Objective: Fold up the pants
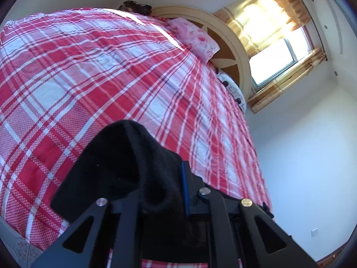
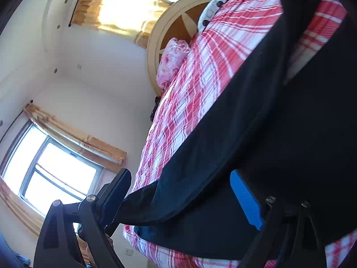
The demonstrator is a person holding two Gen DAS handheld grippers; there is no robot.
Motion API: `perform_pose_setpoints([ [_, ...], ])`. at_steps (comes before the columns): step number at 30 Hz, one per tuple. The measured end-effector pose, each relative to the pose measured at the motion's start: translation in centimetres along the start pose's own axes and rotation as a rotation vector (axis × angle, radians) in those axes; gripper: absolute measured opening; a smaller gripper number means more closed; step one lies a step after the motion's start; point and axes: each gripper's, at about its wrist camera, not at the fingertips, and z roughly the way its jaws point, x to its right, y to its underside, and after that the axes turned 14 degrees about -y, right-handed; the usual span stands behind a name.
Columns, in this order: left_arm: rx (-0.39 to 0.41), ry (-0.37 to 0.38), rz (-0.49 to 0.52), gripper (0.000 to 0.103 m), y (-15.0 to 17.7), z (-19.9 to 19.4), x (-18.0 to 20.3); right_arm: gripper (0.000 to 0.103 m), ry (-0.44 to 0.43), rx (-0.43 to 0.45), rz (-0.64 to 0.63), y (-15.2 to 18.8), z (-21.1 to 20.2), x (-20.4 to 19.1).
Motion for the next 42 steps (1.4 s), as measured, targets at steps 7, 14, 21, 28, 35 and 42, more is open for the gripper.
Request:
perform_pose_setpoints([
  [7,0.008,0.024,-0.008,0.013,-0.5,-1.2,0.4,0.076,0.067,-0.008,-0.002,-0.6,-1.6,0.1],
  [14,-0.013,-0.018,-0.015,0.013,-0.2,0.0,-0.3,0.055,0.217,0.063,-0.045,-3.6,-2.2,1.4],
  [21,-0.055,-0.041,-0.033,0.012,-0.5,1.6,-0.4,0.004,0.327,0.008,-0.113,-6.7,0.2,1.1],
  [28,-0.026,-0.040,-0.017,0.012,-0.7,-0.8,-1.4,0.004,0.207,0.028,-0.252,-5.6,-4.2,-4.8],
  [35,-0.068,-0.196,0.044,0.013,1.6,0.0,-4.1,0.004,0.286,-0.041,-0.289,0.4,-8.9,-3.5],
  [42,-0.074,-0.343,0.117,0.014,3.5,2.1,-4.4,0.004,0.360,-0.054,-0.245,3.7,-8.6,0.8],
])
